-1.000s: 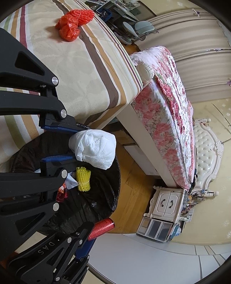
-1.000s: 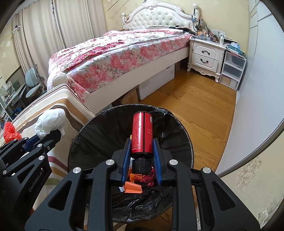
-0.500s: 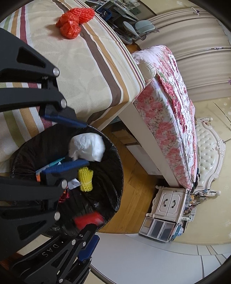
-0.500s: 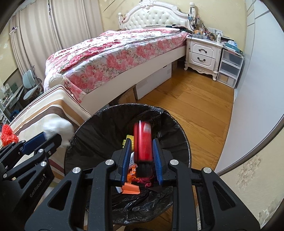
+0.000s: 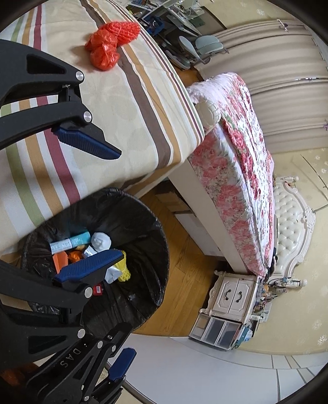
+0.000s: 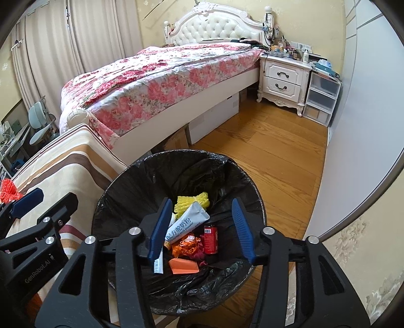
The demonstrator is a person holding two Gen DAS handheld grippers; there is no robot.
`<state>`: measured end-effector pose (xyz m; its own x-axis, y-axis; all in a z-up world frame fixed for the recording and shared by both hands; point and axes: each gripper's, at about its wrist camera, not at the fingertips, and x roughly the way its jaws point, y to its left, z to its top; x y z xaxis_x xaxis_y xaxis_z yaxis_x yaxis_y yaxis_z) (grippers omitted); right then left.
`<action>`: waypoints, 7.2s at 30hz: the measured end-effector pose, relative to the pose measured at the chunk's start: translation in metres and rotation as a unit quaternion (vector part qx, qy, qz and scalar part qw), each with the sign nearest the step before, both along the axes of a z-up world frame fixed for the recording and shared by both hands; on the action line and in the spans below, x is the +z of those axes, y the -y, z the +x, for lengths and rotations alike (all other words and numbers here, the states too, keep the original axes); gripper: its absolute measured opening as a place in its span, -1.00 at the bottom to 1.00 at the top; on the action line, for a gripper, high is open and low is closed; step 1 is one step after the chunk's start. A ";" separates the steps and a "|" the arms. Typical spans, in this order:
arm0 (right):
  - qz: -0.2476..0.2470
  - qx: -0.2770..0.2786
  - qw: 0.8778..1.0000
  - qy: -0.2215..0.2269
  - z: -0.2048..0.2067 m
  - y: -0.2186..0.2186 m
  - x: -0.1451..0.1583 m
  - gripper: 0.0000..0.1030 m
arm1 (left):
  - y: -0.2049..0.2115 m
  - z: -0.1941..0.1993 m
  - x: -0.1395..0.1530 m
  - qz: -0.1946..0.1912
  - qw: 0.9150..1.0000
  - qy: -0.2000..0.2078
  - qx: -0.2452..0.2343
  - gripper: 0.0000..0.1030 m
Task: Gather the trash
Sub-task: 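Move both open tools back to the red items on the bedspread, then grasp the red plastic bag with the right tool, then grasp the red foam net sleeve with the left tool while the right tool holds the bag, then carry the red foam sleeve and red bag over the black bin, then open both tools to drop the sleeve and bag into the bin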
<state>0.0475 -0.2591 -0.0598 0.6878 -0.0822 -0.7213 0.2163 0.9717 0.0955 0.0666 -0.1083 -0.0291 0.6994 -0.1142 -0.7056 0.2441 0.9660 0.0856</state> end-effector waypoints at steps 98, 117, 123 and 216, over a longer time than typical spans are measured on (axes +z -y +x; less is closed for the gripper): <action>-0.008 0.234 0.971 -0.041 0.088 -0.318 0.004 0.52 | -0.307 -0.023 -0.011 -0.025 0.965 -0.019 0.262 0.46; -0.019 0.239 0.970 -0.047 0.088 -0.277 0.000 0.29 | -0.275 0.007 -0.007 -0.020 0.974 -0.010 0.225 0.47; -0.018 0.244 0.968 -0.045 0.089 -0.272 -0.001 0.29 | -0.267 0.018 -0.008 -0.018 0.975 -0.012 0.221 0.47; -0.015 0.027 0.999 -0.016 0.020 -0.016 -0.009 0.46 | -0.008 0.007 0.009 -0.021 0.999 0.028 0.003 0.27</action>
<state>0.0677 -0.2431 -0.0691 0.6679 -0.0681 -0.7411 0.1669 0.9841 0.0600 0.0740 -0.0999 -0.0206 0.7384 -0.1381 -0.6600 0.2335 0.9706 0.0583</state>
